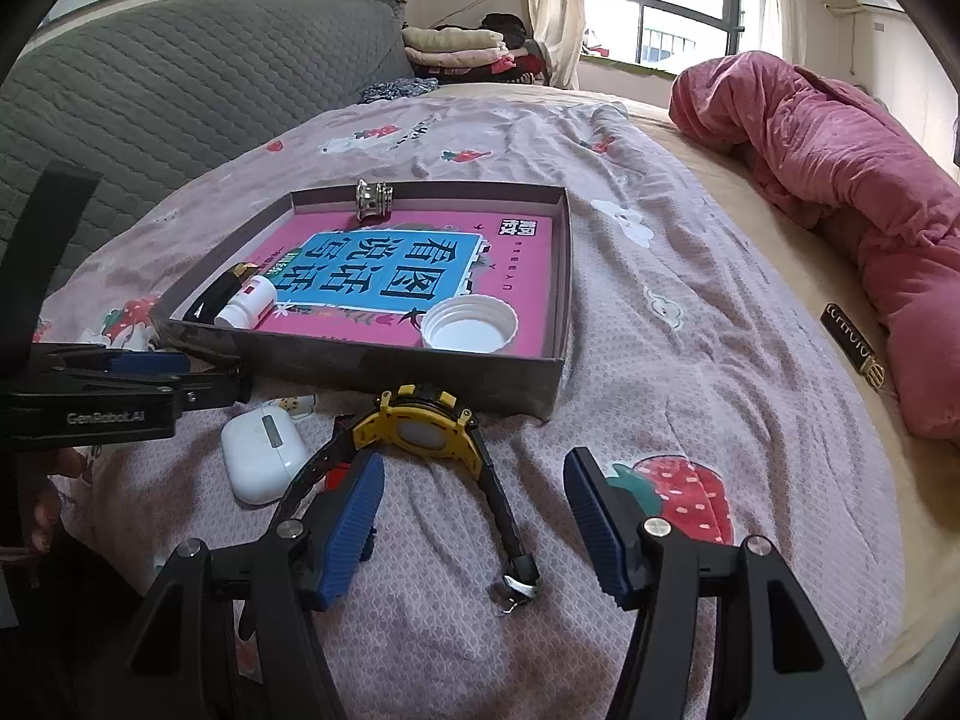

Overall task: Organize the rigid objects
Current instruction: 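Move right tool to the yellow-black watch while left tool approaches the black hair clip, then close right tool on the watch strap while left tool closes on the black hair clip, then carry the watch into the tray with right tool while left tool carries the clip over the book, then open right tool to drop the watch by the cap while left tool releases the clip on the book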

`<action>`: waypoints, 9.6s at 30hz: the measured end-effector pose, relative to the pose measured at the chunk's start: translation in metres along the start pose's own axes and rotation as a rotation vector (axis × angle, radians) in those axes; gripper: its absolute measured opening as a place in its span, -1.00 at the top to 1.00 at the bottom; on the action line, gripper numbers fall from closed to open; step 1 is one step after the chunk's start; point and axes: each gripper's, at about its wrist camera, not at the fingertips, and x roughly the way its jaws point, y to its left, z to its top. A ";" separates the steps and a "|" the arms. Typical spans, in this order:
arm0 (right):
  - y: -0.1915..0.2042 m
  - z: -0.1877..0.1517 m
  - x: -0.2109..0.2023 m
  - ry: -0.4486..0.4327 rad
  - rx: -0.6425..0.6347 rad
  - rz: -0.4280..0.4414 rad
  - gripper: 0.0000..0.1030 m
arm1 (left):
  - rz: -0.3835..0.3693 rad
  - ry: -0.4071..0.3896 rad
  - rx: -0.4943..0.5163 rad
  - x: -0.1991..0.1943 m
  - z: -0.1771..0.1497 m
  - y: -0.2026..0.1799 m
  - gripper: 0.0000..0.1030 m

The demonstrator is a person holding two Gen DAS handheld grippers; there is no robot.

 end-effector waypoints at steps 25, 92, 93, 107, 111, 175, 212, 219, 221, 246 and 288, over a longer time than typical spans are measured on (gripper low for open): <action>-0.005 0.005 0.043 0.054 -0.015 0.055 -0.20 | -0.006 0.023 -0.018 0.029 0.007 0.003 0.16; -0.021 0.022 0.008 -0.118 0.116 0.295 0.59 | -0.058 -0.064 -0.063 -0.010 0.014 0.007 0.37; -0.020 0.022 0.007 -0.120 0.113 0.292 0.60 | -0.058 -0.068 -0.063 -0.011 0.014 0.006 0.37; -0.026 0.025 -0.004 -0.164 0.144 0.260 0.60 | -0.060 -0.123 -0.050 -0.033 0.022 -0.001 0.37; -0.028 0.027 -0.010 -0.192 0.153 0.247 0.60 | -0.060 -0.136 -0.044 -0.036 0.026 -0.005 0.37; -0.043 0.058 0.047 -0.183 0.218 0.038 0.59 | -0.040 -0.115 0.003 0.015 0.057 -0.030 0.37; -0.027 0.056 0.059 -0.148 0.093 -0.017 0.56 | -0.037 -0.070 0.004 0.030 0.054 -0.030 0.38; -0.026 0.056 0.054 -0.169 0.086 -0.010 0.48 | -0.034 -0.065 0.000 0.033 0.054 -0.029 0.39; -0.026 0.056 0.051 -0.179 0.087 -0.013 0.33 | -0.033 -0.063 -0.003 0.034 0.054 -0.029 0.39; -0.031 0.050 0.037 -0.206 0.106 -0.007 0.05 | -0.044 -0.051 -0.024 0.032 0.054 -0.024 0.39; 0.005 0.033 -0.009 -0.182 0.017 0.054 0.04 | -0.045 -0.071 -0.033 -0.018 0.033 -0.016 0.21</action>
